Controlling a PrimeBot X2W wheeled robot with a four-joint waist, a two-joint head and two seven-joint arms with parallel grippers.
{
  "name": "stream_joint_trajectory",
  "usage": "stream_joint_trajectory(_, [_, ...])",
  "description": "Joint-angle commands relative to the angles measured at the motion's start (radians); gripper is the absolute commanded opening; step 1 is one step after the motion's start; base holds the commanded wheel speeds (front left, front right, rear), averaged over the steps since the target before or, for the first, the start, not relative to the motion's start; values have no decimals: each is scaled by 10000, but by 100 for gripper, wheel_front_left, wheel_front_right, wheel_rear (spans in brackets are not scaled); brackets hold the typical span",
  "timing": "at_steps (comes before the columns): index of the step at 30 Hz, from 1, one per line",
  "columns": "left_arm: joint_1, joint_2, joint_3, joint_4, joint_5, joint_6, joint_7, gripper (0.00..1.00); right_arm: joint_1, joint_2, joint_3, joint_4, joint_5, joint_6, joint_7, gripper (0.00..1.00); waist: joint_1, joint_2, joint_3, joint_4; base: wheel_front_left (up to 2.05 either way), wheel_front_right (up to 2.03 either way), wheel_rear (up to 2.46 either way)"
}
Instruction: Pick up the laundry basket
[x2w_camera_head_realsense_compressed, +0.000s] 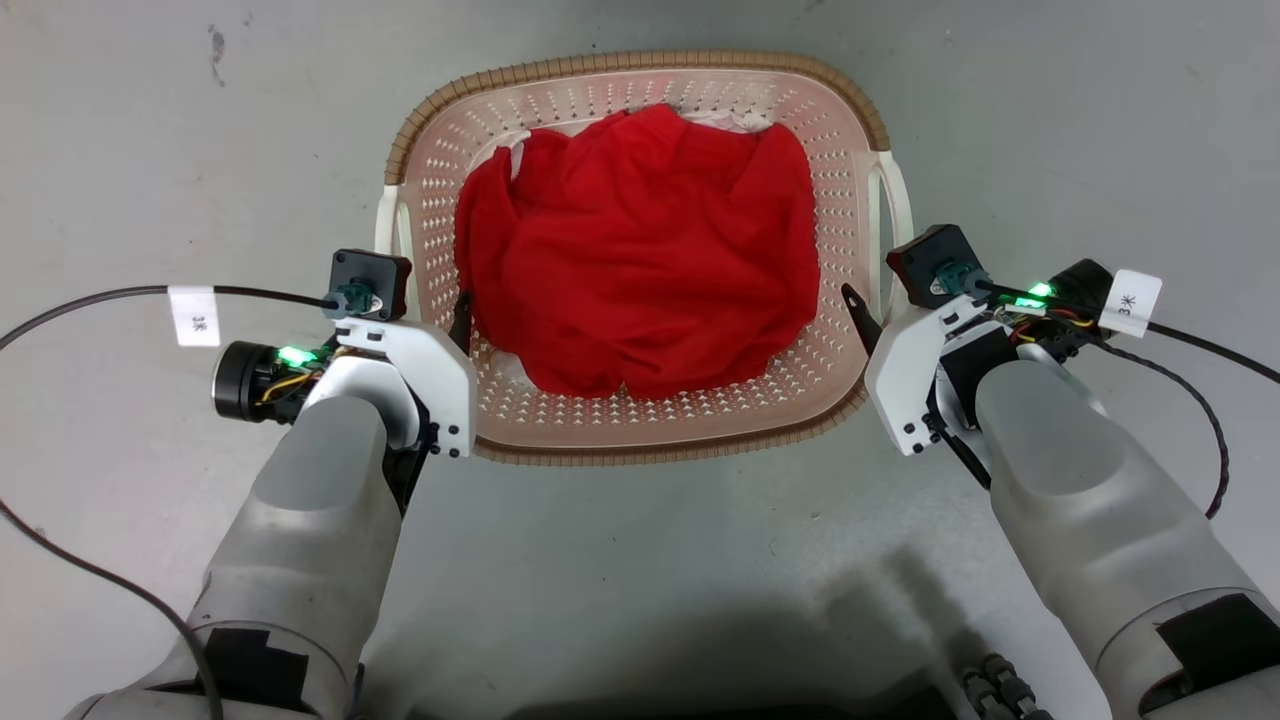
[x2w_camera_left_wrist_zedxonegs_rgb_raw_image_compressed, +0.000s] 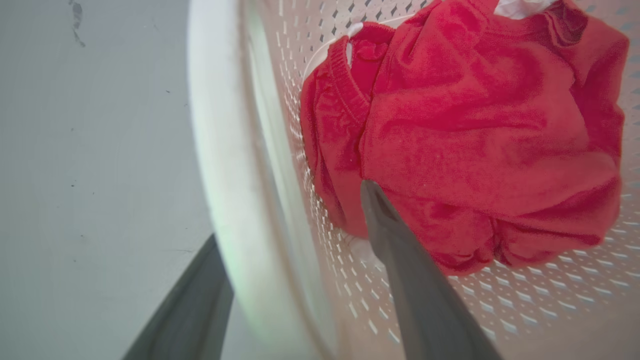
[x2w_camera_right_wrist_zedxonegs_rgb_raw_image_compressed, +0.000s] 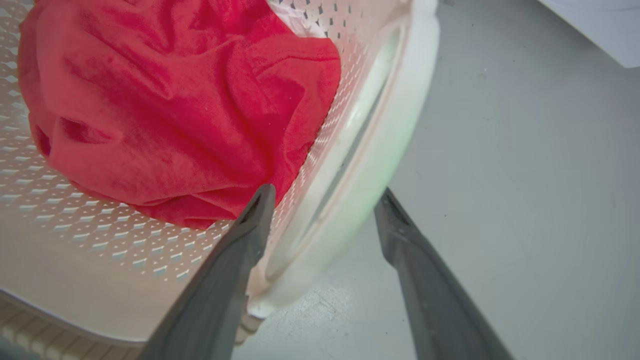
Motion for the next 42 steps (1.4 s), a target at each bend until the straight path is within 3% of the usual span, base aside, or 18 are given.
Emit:
stream_joint_trajectory(1, [-99, -37, -40, 31, -73, -8, 82, 100, -211, 17, -19, 55, 78, -10, 25, 100, -1, 0, 61, 1, 0, 0, 0])
stream_joint_trajectory(2, [-131, -37, -106, 39, -22, -25, 158, 100, -244, 17, -14, 75, 88, -10, 39, 100, -1, 0, 88, 4, 0, 0, 0])
stream_joint_trajectory(3, [-168, -35, -136, 36, -2, -36, 165, 76, -261, 17, -9, 85, 85, -10, 40, 100, -1, 0, 113, 10, 0, 0, 0])
stream_joint_trajectory(4, [-201, -34, -155, 39, -18, -44, 170, 31, -278, 17, -16, 96, 59, -10, 28, 25, -1, 0, 137, 16, 0, 0, 0])
stream_joint_trajectory(5, [-219, -43, -196, 49, -18, -51, 229, 0, -279, 17, -7, 122, 53, -10, 69, 0, -1, 0, 163, 23, 0, 0, 0])
stream_joint_trajectory(18, [37, -169, -481, 74, -194, -87, 364, 0, 47, -12, 524, 147, 637, -7, 355, 0, -1, 0, -284, 98, 0, 0, 0])
stream_joint_trajectory(34, [1567, -283, -829, 76, -740, -164, 1462, 0, 1382, 8, 2359, -113, 2620, -4, 1799, 0, -1, 0, -2824, 31, 0, 0, 0])
stream_joint_trajectory(42, [2368, -453, -1448, 78, -1383, -173, 2172, 0, 2010, 41, 3203, -42, 3466, -4, 2402, 0, -1, 0, -4217, 83, 0, 0, 0])
